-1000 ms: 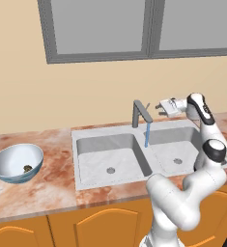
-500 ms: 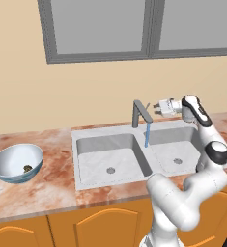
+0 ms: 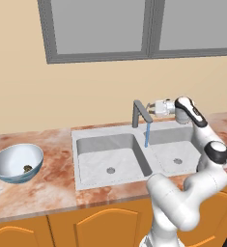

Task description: Pick the onions from the sink and place them in one bowl. Place the mushroom in the other bowl. Then turn off the sink faucet.

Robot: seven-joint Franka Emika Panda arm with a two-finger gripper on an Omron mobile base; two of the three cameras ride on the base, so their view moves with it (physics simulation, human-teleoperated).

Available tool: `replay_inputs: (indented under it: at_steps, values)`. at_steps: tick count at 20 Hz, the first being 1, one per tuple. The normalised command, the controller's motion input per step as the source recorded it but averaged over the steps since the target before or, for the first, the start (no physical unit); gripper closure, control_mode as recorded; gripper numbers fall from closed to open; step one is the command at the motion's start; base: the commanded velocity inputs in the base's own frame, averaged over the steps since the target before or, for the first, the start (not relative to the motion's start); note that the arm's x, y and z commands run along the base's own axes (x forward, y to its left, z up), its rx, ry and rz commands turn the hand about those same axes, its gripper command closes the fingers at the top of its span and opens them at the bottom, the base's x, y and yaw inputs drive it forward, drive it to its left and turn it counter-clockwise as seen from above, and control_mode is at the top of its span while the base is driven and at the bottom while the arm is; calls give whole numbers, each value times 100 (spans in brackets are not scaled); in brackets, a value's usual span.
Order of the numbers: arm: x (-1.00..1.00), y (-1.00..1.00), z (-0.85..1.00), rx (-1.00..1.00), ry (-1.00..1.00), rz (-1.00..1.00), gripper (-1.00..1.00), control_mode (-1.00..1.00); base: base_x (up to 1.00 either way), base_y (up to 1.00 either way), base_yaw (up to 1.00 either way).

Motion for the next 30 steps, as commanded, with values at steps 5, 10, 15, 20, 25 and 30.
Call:
replay_inputs:
  at_steps: [5, 10, 15, 20, 25, 30]
  values:
    - [31, 6, -1, 0, 0, 0, -100, -100, 0, 0, 0]
    - [32, 3, -2, 0, 0, 0, -100, -100, 0, 0, 0]
    - [18, 16, 0, 0, -1, 4, -100, -100, 0, 0, 0]
    - [6, 42, 11, -1, -3, 10, -100, -100, 0, 0, 0]
    - [0, 46, 19, -2, -6, 16, -100, -100, 0, 0, 0]
    - [0, 49, 26, -2, -5, 16, -100, -100, 0, 0, 0]
